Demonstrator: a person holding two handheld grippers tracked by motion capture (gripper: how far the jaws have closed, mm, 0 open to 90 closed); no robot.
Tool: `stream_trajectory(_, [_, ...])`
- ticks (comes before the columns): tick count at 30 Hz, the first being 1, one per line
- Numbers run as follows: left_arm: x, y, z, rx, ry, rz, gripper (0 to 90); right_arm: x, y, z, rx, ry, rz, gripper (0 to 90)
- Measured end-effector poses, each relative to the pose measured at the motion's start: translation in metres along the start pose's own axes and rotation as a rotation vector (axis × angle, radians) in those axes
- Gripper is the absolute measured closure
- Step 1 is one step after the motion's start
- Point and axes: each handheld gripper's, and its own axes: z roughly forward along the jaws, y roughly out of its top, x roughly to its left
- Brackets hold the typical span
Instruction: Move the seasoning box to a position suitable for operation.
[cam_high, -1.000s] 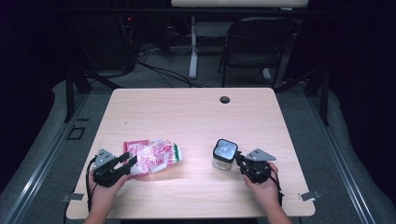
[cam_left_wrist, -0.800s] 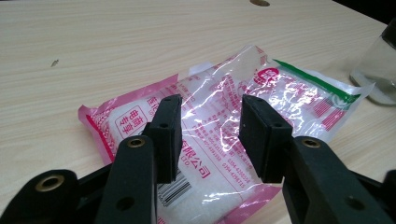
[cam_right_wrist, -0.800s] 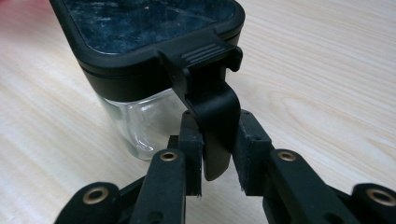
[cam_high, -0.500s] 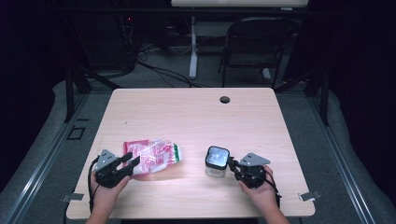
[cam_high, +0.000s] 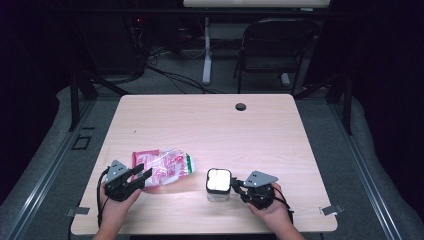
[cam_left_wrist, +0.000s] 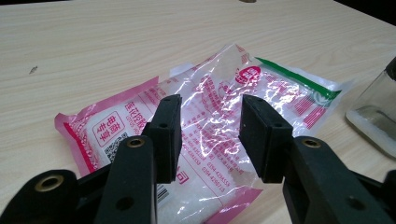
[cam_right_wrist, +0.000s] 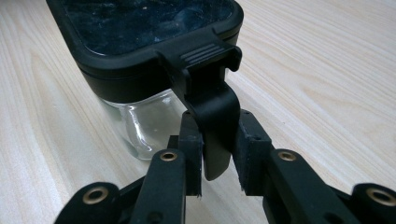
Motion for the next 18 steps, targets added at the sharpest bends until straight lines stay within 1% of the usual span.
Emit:
stream_trajectory(5, [0.000, 0.000, 0.001, -0.002, -0.004, 0.000, 58.8, -0.001, -0.001, 0.000, -0.005, -0.007, 0.009, 74.4])
stream_trajectory(8, [0.000, 0.000, 0.000, 0.002, -0.002, 0.000, 58.8, -0.002, -0.001, 0.001, -0.013, -0.002, 0.032, 73.6])
stream_trajectory(10, [0.000, 0.000, 0.000, 0.001, 0.000, -0.003, 58.8, -0.004, -0.002, 0.001, -0.020, 0.005, 0.057, 72.7])
stream_trajectory(11, [0.000, -0.001, 0.001, -0.007, -0.001, -0.008, 58.8, -0.005, -0.003, 0.000, -0.017, 0.010, 0.066, 72.3])
stream_trajectory(15, [0.000, -0.001, 0.001, -0.011, -0.002, -0.014, 58.7, -0.009, -0.004, 0.000, -0.022, -0.005, 0.089, 70.9])
stream_trajectory(16, [0.000, 0.000, 0.001, -0.003, -0.003, -0.012, 58.7, -0.011, -0.004, -0.001, -0.018, -0.005, 0.095, 70.0])
stream_trajectory(18, [0.000, 0.000, 0.000, -0.001, 0.000, -0.008, 58.7, -0.012, -0.004, -0.001, -0.017, 0.007, 0.134, 68.4])
